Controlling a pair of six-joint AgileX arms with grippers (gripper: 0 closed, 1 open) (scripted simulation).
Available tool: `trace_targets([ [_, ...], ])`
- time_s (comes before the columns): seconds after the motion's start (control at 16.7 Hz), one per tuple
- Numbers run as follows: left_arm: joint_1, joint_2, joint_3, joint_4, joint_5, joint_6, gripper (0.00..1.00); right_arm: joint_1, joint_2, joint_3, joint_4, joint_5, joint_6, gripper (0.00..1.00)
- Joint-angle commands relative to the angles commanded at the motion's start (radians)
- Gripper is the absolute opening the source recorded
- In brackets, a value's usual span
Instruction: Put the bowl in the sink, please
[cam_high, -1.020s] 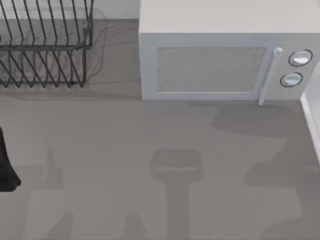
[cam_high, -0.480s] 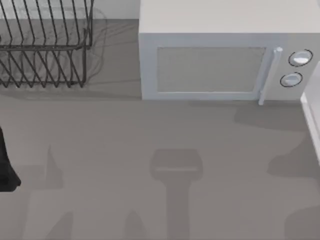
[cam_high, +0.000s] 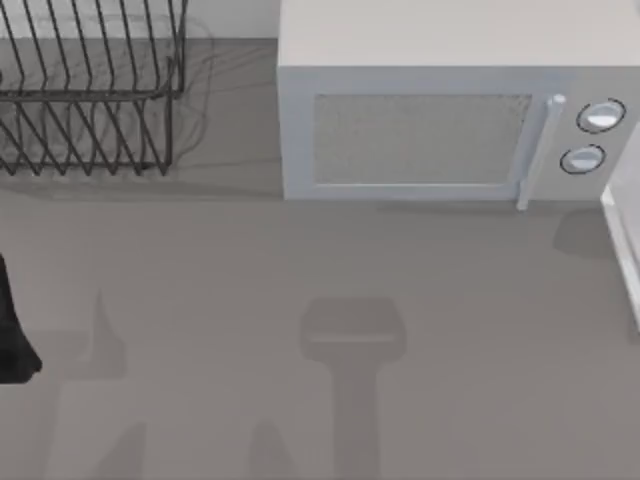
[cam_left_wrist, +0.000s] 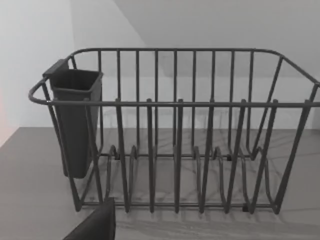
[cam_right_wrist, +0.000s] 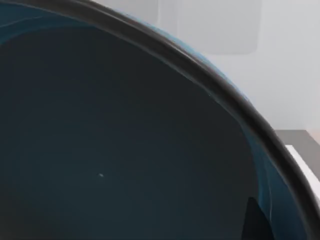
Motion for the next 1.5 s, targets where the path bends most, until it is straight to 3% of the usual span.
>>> trace_targets([
  [0.48, 0.0, 0.0, 0.0, 0.0, 0.0, 0.0, 1.0, 0.004, 0.092, -0.018, 0.099, 0.004, 0.001, 0.0],
  [1.26, 0.0, 0.0, 0.0, 0.0, 0.0, 0.0, 1.0, 0.004, 0.092, -0.018, 0.099, 0.004, 0.001, 0.98],
  [1.5, 0.0, 0.0, 0.0, 0.0, 0.0, 0.0, 1.0, 0.004, 0.092, -0.018, 0.099, 0.004, 0.001, 1.0],
])
